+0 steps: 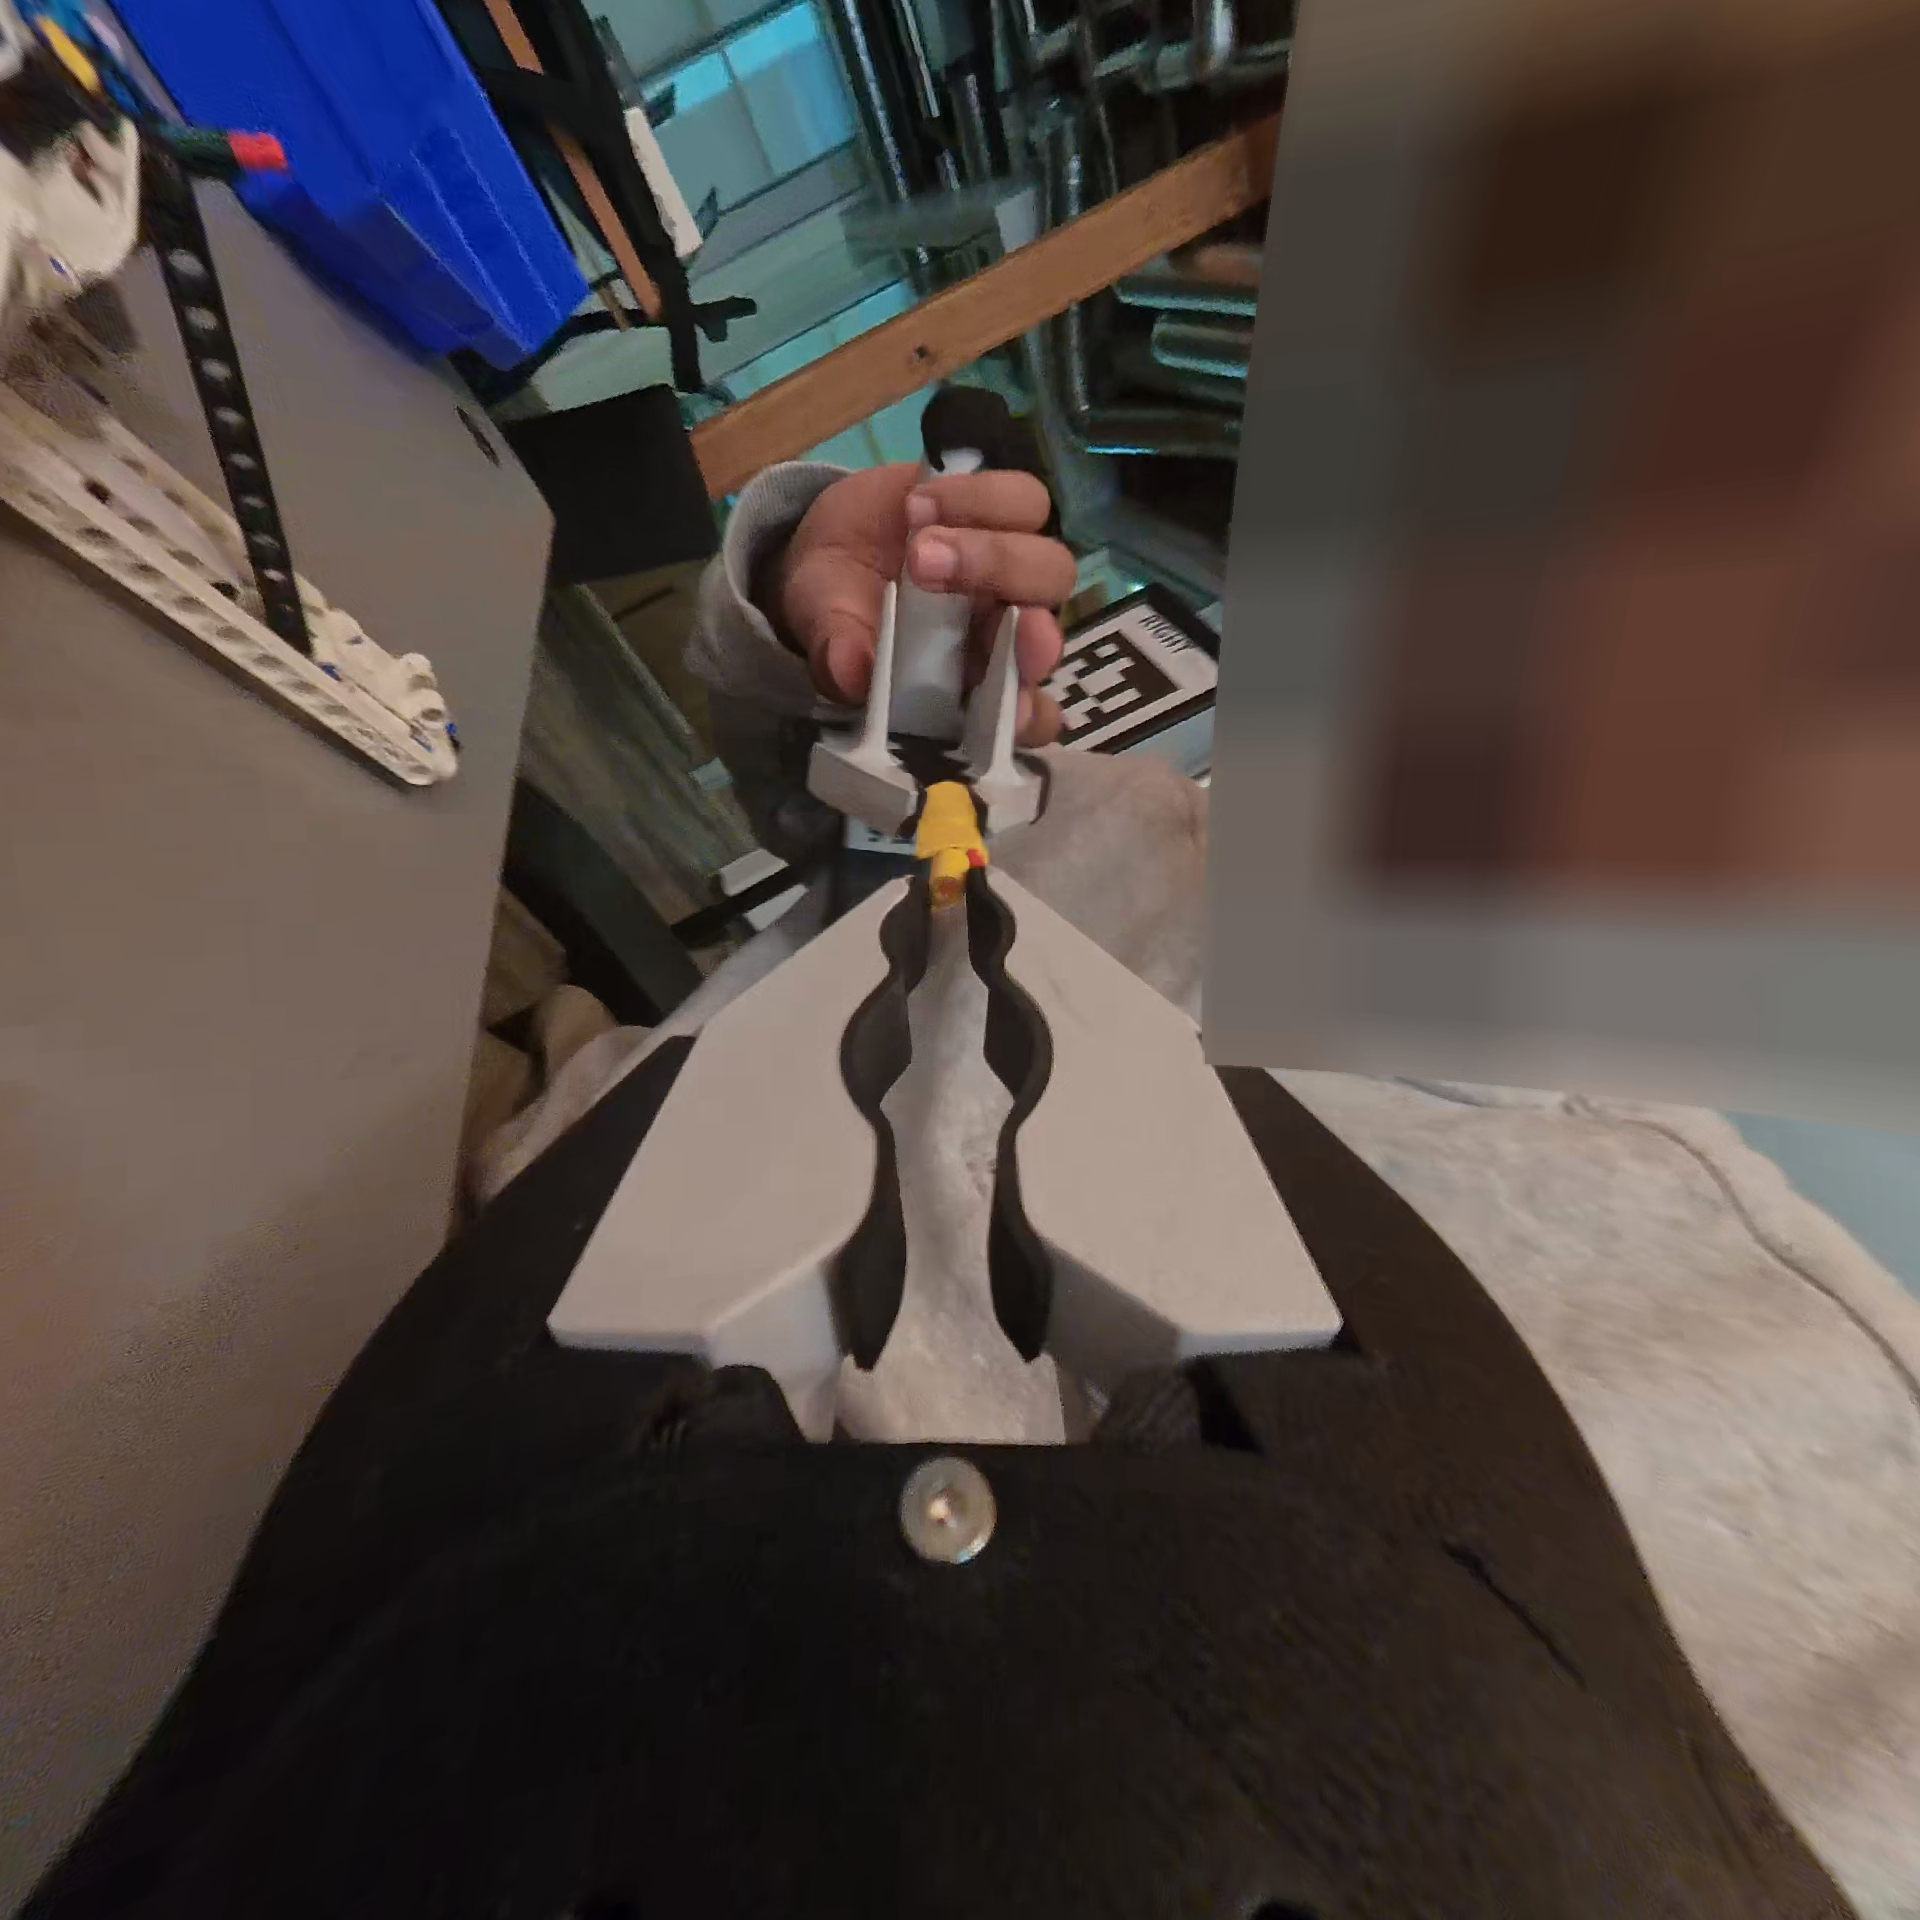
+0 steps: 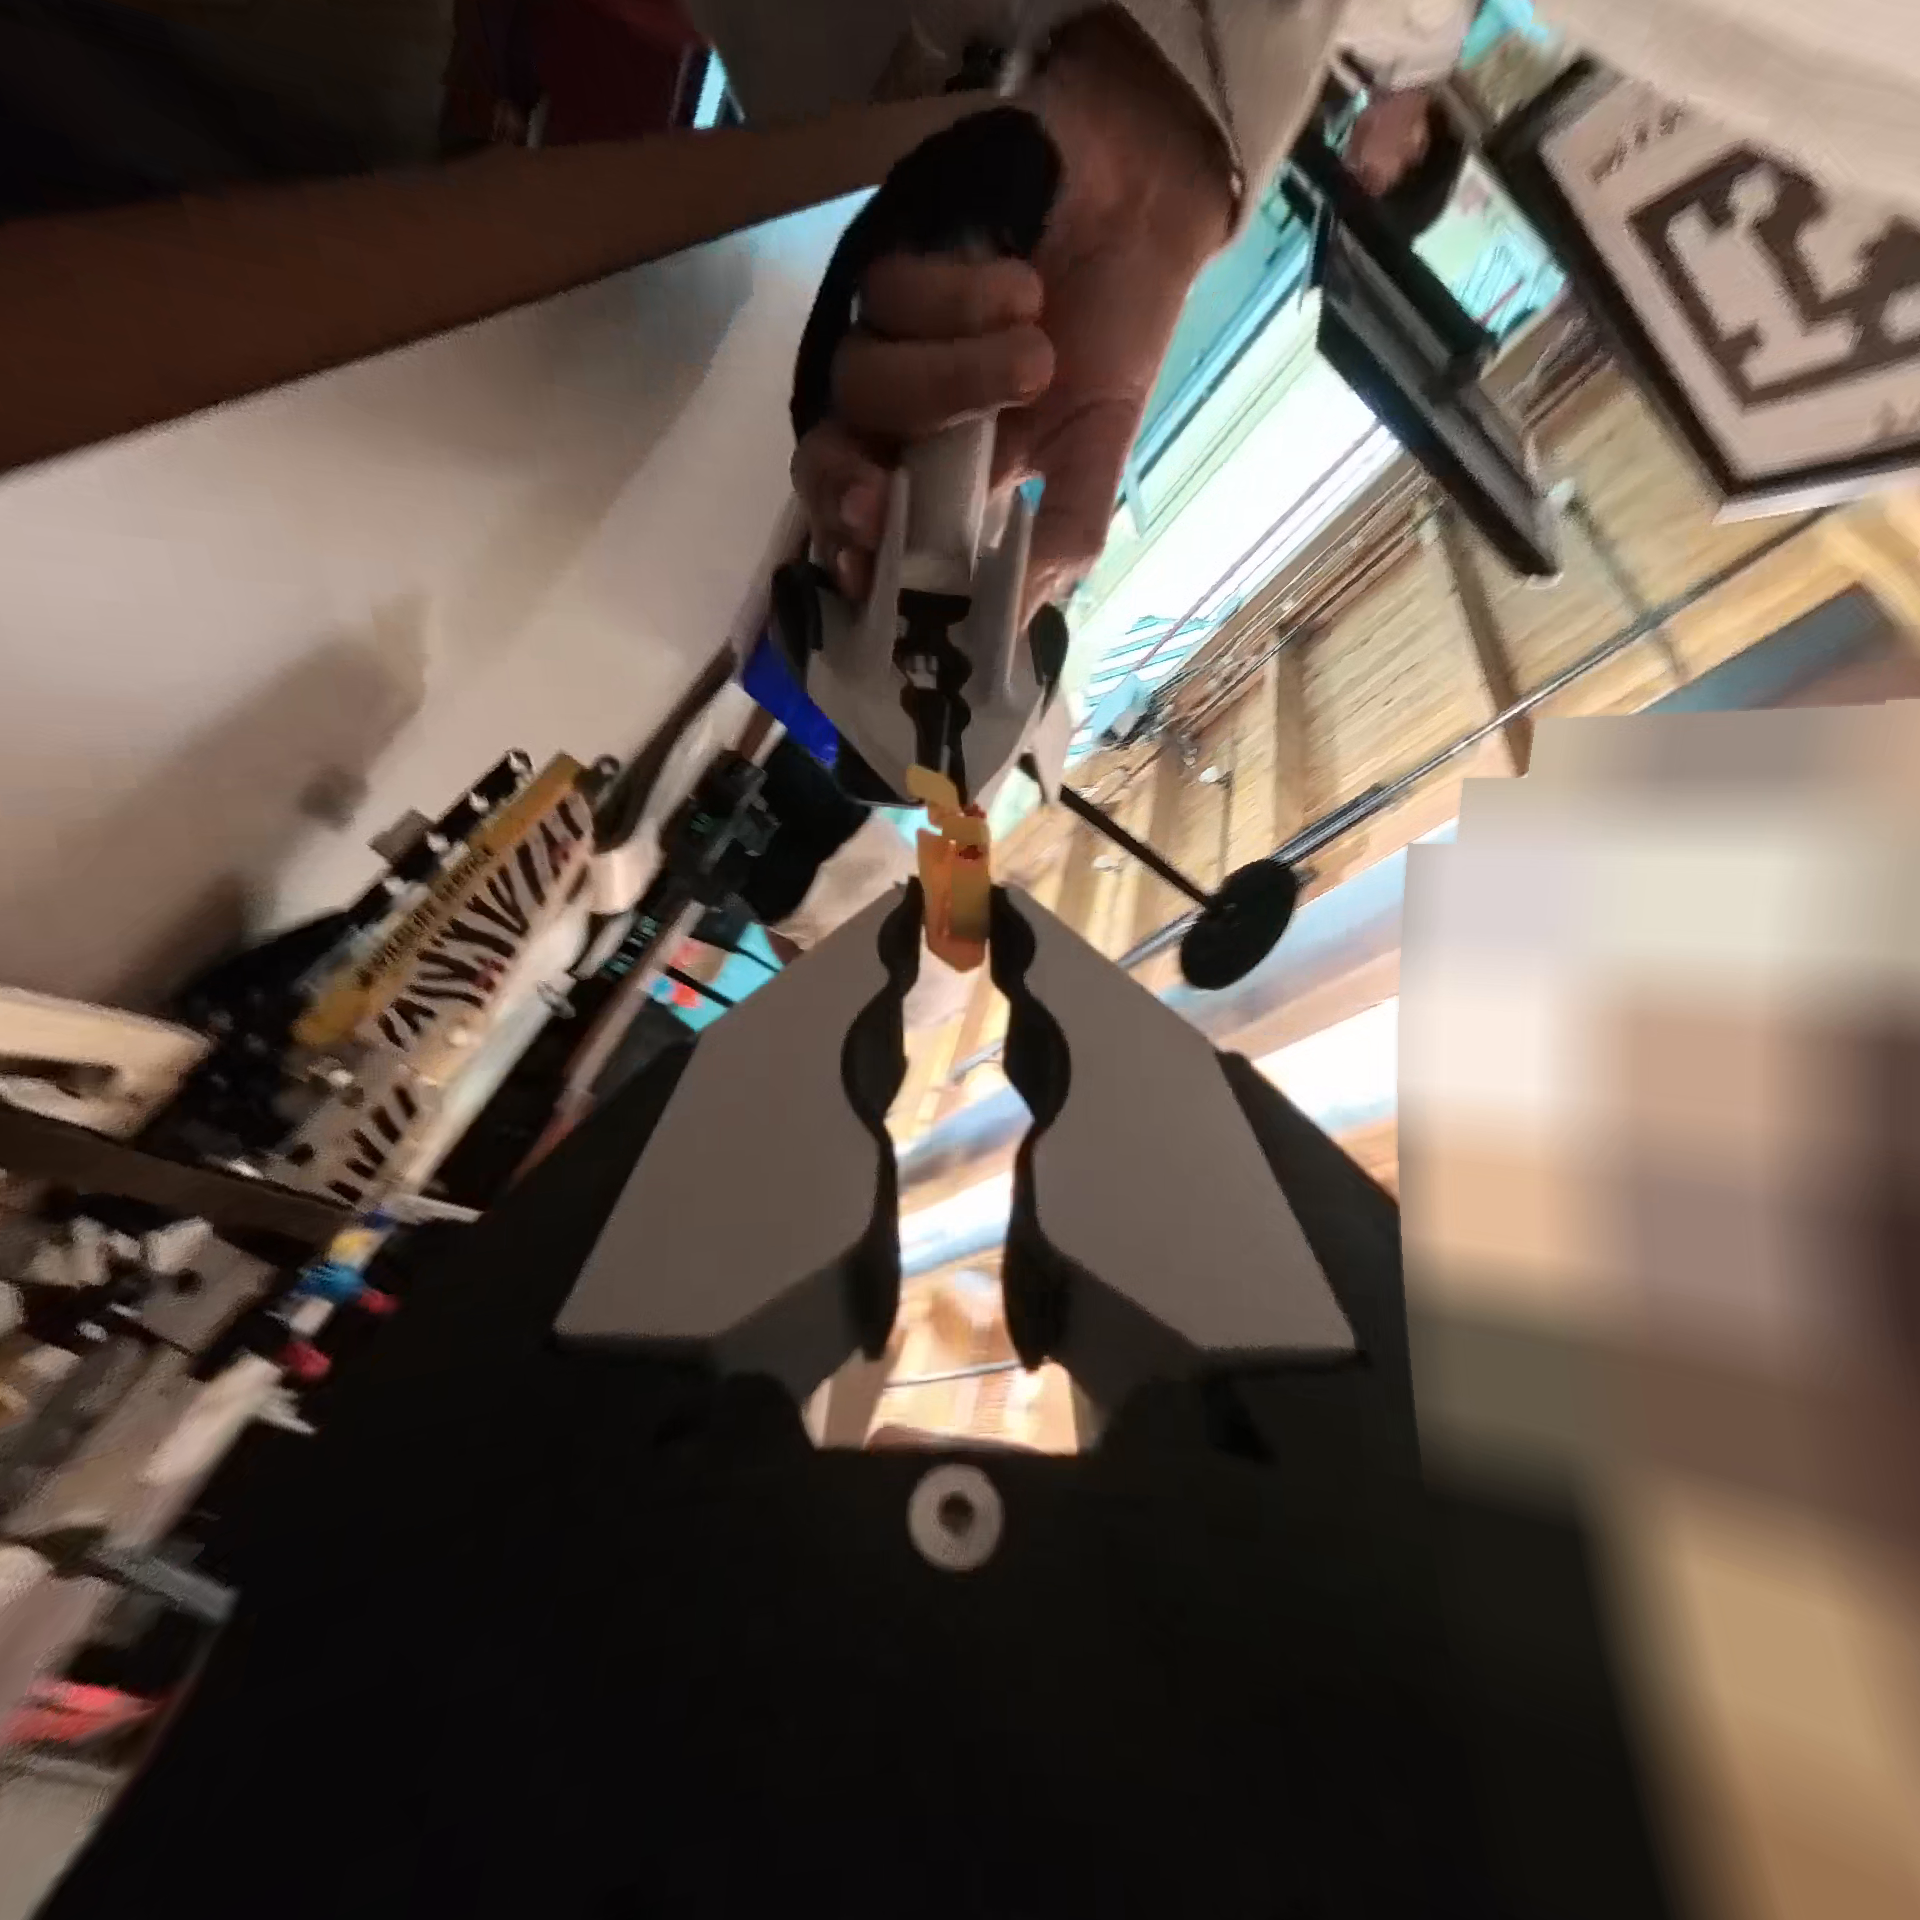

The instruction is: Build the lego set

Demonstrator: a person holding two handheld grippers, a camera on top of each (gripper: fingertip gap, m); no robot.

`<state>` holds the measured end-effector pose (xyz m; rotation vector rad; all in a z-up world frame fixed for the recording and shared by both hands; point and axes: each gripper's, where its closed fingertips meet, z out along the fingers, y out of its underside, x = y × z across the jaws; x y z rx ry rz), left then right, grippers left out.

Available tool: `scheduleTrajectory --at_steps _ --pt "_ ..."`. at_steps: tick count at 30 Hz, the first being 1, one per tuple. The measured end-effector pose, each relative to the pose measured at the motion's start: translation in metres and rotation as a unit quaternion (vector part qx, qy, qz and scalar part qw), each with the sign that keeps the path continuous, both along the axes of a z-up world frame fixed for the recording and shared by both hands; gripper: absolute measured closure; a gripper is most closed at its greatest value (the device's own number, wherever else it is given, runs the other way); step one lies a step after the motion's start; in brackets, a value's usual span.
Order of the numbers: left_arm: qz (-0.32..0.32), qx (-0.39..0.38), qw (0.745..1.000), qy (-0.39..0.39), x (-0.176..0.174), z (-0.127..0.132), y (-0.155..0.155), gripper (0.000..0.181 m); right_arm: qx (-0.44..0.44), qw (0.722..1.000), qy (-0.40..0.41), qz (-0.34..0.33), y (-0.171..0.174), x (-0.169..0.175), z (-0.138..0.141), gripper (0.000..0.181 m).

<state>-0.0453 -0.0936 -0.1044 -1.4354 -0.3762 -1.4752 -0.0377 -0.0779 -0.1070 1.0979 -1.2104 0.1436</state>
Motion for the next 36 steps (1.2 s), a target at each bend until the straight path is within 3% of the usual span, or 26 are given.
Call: scheduleTrajectory --at_steps 4,7,9,11,16,19,21,24,26,36 --pt "0.034 -0.007 0.997 0.076 -0.004 -0.004 0.001 0.176 -0.098 0.985 -0.138 -0.021 0.003 -0.003 0.008 0.171" --pt "0.07 -0.006 0.99 0.126 -0.01 -0.006 0.002 0.176 -0.204 0.933 -0.292 -0.06 0.007 -0.011 0.009 0.171" --pt "0.093 -0.004 0.981 0.171 -0.012 -0.008 0.002 0.176 -0.284 0.857 -0.42 -0.086 0.008 -0.015 0.007 0.17" --pt "0.117 0.001 0.97 0.215 -0.015 -0.008 0.003 0.177 -0.352 0.765 -0.528 -0.107 0.009 -0.019 0.005 0.171" --pt "0.159 0.0 0.936 0.314 -0.018 -0.015 0.004 0.176 -0.435 0.535 -0.714 -0.121 0.004 -0.017 -0.007 0.171" --pt "0.167 0.003 0.924 0.345 -0.018 -0.017 0.004 0.176 -0.458 0.437 -0.766 -0.108 0.004 -0.016 -0.009 0.171" --pt "0.17 0.007 0.919 0.355 -0.017 -0.017 0.003 0.176 -0.467 0.392 -0.787 -0.096 0.004 -0.016 -0.008 0.17" --pt "0.181 0.015 0.914 0.363 -0.019 -0.015 0.003 0.176 -0.467 0.351 -0.807 -0.087 0.004 -0.015 -0.007 0.17" --pt "0.183 0.019 0.913 0.365 -0.019 -0.014 0.003 0.176 -0.467 0.338 -0.813 -0.084 0.004 -0.015 -0.007 0.17" --pt "0.191 0.028 0.902 0.386 -0.018 -0.012 0.005 0.177 -0.467 0.315 -0.823 -0.079 0.002 -0.017 -0.009 0.17"
